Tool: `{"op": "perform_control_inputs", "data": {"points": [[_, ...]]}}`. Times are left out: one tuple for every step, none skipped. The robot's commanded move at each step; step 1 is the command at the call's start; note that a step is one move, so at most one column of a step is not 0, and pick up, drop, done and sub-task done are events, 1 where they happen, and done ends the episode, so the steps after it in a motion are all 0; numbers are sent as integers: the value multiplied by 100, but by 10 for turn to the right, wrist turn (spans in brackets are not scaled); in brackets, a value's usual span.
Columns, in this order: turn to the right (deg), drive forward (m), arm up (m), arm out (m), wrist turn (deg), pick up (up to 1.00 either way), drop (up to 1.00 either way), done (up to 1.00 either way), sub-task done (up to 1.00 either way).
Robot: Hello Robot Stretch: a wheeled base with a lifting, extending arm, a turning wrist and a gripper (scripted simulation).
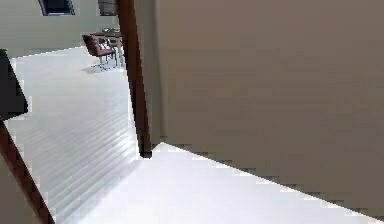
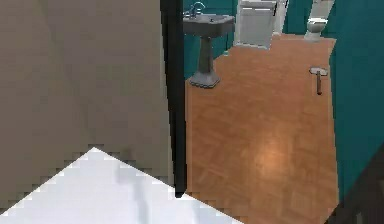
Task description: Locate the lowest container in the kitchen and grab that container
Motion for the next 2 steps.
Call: {"op": "perform_control_inputs", "data": {"points": [[330,0,0,0,0,0,0,0,0],[0,5,0,0,0,0,0,0,0]]}}
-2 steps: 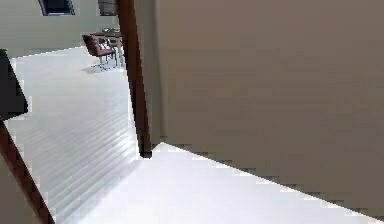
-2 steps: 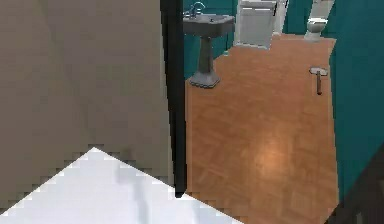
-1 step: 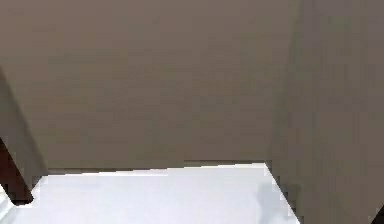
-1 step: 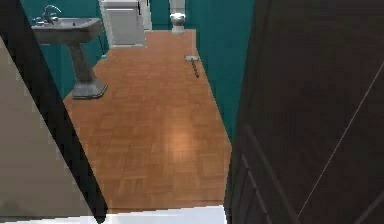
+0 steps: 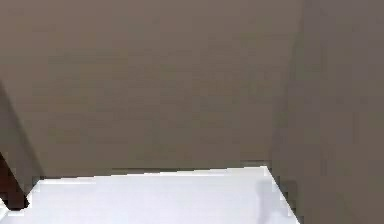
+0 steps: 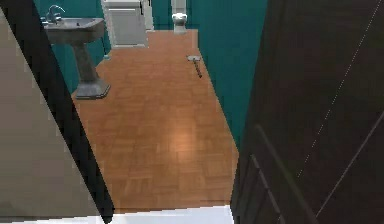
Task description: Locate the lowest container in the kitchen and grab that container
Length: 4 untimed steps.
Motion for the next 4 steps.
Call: {"op": "perform_control_inputs", "data": {"points": [[-450,0,0,0,0,0,0,0,0],[-210,0,0,0,0,0,0,0,0],[0,85,0,0,0,0,0,0,0],[-120,0,0,0,0,0,0,0,0]]}}
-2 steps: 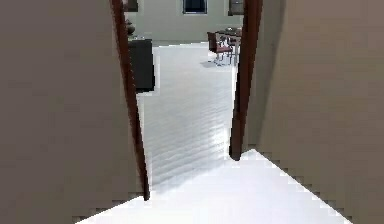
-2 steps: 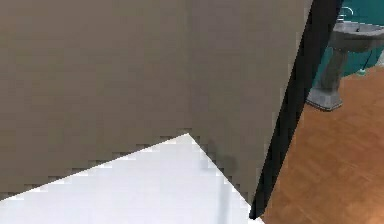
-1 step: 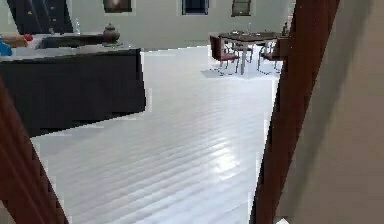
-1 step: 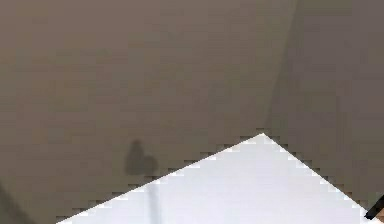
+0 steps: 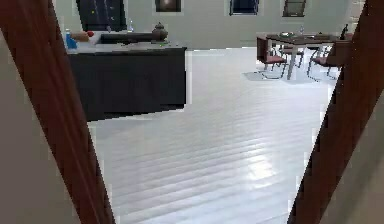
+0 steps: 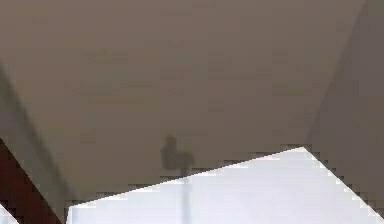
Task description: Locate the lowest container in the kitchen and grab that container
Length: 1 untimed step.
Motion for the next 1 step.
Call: {"op": "perform_control_inputs", "data": {"points": [[0,75,0,0,0,0,0,0,0]]}}
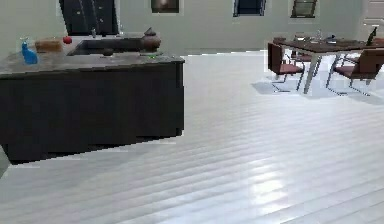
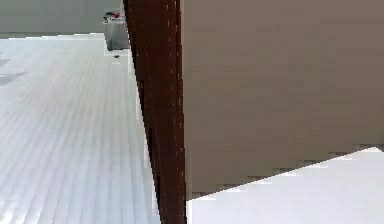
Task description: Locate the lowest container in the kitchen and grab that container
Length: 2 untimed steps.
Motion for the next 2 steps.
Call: {"op": "perform_control_inputs", "data": {"points": [[-120,0,0,0,0,0,0,0,0],[0,5,0,0,0,0,0,0,0]]}}
